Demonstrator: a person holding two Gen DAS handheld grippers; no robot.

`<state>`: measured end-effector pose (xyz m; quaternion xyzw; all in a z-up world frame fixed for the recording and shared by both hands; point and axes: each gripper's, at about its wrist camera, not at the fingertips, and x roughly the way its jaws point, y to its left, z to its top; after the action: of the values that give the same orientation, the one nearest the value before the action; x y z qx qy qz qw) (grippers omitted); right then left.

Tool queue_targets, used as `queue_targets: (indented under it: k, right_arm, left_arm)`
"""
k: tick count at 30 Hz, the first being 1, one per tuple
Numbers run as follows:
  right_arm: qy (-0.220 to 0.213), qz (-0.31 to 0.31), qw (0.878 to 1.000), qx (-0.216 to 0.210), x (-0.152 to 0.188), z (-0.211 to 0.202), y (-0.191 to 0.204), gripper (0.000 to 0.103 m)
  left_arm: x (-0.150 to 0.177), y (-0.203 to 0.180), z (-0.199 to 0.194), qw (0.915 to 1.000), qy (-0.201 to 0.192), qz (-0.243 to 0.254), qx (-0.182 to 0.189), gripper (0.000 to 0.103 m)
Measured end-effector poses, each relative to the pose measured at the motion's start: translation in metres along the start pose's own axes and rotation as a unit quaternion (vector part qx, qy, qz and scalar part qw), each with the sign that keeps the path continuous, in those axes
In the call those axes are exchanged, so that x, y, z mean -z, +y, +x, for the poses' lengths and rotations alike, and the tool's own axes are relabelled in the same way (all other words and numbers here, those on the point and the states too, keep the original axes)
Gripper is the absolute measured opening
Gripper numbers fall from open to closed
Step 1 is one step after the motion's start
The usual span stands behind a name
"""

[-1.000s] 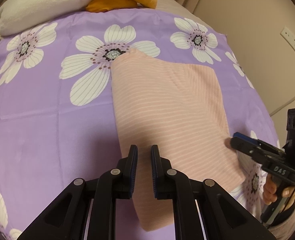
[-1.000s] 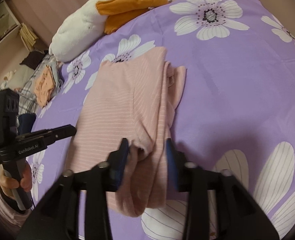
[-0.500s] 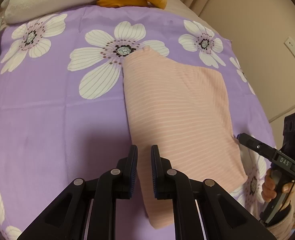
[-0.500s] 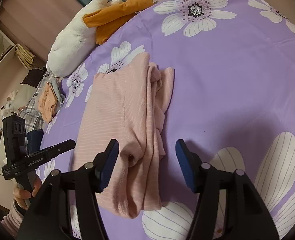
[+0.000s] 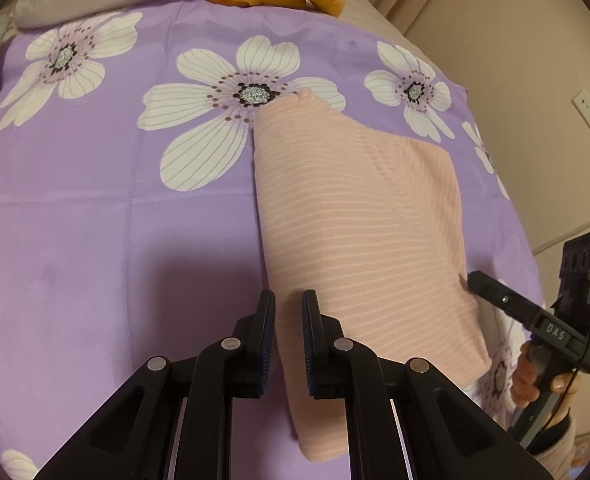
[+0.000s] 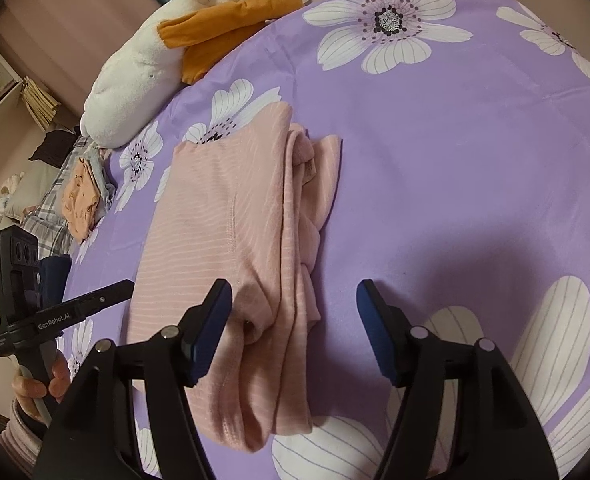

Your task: Fold small clothes

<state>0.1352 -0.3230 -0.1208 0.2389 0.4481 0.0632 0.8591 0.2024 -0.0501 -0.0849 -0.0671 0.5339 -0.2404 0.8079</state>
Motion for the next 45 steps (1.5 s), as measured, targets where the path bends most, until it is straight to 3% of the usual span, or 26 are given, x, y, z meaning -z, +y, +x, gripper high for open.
queue_targets:
  k: [21,45]
  right_arm:
    - [0.025,-0.003,0.999,-0.021,-0.005,0.025,0.007,0.069]
    - [0.027,-0.003,0.999,-0.025,-0.009,0.031,0.009,0.071]
  left_arm:
    - [-0.006,0.010,0.006,0.9989,0.007,-0.031,0.036,0.008]
    - [-0.005,0.006,0.008,0.9997,0.004,-0.015,0.017,0.008]
